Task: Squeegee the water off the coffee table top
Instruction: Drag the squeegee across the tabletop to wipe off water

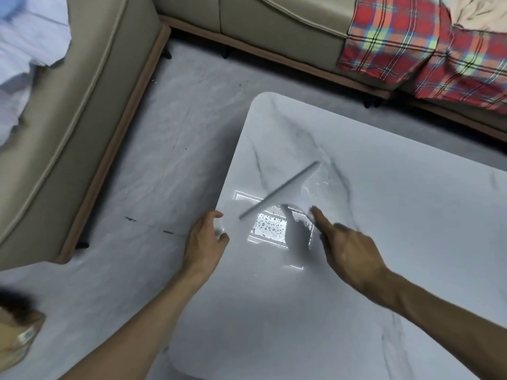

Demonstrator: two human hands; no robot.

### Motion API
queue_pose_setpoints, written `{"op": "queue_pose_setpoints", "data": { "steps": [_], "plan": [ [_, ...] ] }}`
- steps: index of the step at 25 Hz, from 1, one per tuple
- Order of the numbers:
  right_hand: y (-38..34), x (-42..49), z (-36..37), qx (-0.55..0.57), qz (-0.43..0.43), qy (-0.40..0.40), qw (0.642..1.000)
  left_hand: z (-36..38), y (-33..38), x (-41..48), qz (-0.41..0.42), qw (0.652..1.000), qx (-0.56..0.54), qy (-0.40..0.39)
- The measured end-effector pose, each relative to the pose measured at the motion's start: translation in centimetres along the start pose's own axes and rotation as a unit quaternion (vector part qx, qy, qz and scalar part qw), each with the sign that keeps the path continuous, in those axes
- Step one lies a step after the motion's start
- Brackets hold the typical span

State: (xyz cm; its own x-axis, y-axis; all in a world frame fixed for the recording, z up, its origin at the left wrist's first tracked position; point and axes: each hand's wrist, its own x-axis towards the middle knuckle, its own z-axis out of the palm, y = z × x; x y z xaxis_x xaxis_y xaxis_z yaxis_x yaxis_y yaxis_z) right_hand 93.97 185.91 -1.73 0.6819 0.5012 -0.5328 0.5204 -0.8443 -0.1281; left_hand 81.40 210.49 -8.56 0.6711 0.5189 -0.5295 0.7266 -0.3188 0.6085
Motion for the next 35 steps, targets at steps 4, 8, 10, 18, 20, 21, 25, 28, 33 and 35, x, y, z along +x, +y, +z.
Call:
{"op": "queue_pose_setpoints", "data": {
  "steps": [4, 8, 10, 18, 20, 21, 25, 28, 33, 35],
  "plan": [
    [2.1, -4.8, -0.7, -0.011, -0.004, -0.011, 1.000, -0.3, 0.2, -0.6, -0.022, 0.998, -0.031, 0.045],
    [-1.2, -0.8, -2.8, 0.009, -0.082, 0.044, 0.996, -1.1, -0.6, -1.2, -0.070, 0.988, -0.075, 0.115],
    [-4.3, 2.5, -2.4, 0.008, -0.136, 0.032, 0.990, -1.8, -1.4, -1.4, -0.092, 0.981, -0.091, 0.142],
    [-1.6, 1.4, 1.5, -0.054, -0.165, 0.006, 0.985, -1.1, -3.4, -2.4, -0.113, 0.979, -0.093, 0.141],
    [2.0, -1.2, 1.7, -0.084, -0.146, -0.001, 0.986, -0.2, -3.3, -2.7, -0.109, 0.985, -0.070, 0.113],
    [3.6, -2.4, 1.6, -0.093, -0.134, 0.000, 0.987, 0.1, -3.2, -2.7, -0.112, 0.987, -0.061, 0.093],
    [6.1, -5.9, 0.1, -0.115, -0.106, 0.028, 0.987, 0.8, -2.7, -3.2, -0.145, 0.987, -0.056, 0.046],
    [2.4, -4.7, -0.4, -0.092, -0.174, -0.021, 0.980, 0.3, -3.1, -4.1, -0.159, 0.980, -0.091, 0.079],
    [-8.5, -1.4, 3.7, -0.069, -0.302, -0.090, 0.947, -1.0, -5.4, -6.2, -0.173, 0.975, -0.091, 0.100],
    [-8.5, -1.3, 4.6, -0.095, -0.306, -0.097, 0.942, -0.7, -6.0, -7.0, -0.179, 0.980, -0.072, 0.057]
  ]
}}
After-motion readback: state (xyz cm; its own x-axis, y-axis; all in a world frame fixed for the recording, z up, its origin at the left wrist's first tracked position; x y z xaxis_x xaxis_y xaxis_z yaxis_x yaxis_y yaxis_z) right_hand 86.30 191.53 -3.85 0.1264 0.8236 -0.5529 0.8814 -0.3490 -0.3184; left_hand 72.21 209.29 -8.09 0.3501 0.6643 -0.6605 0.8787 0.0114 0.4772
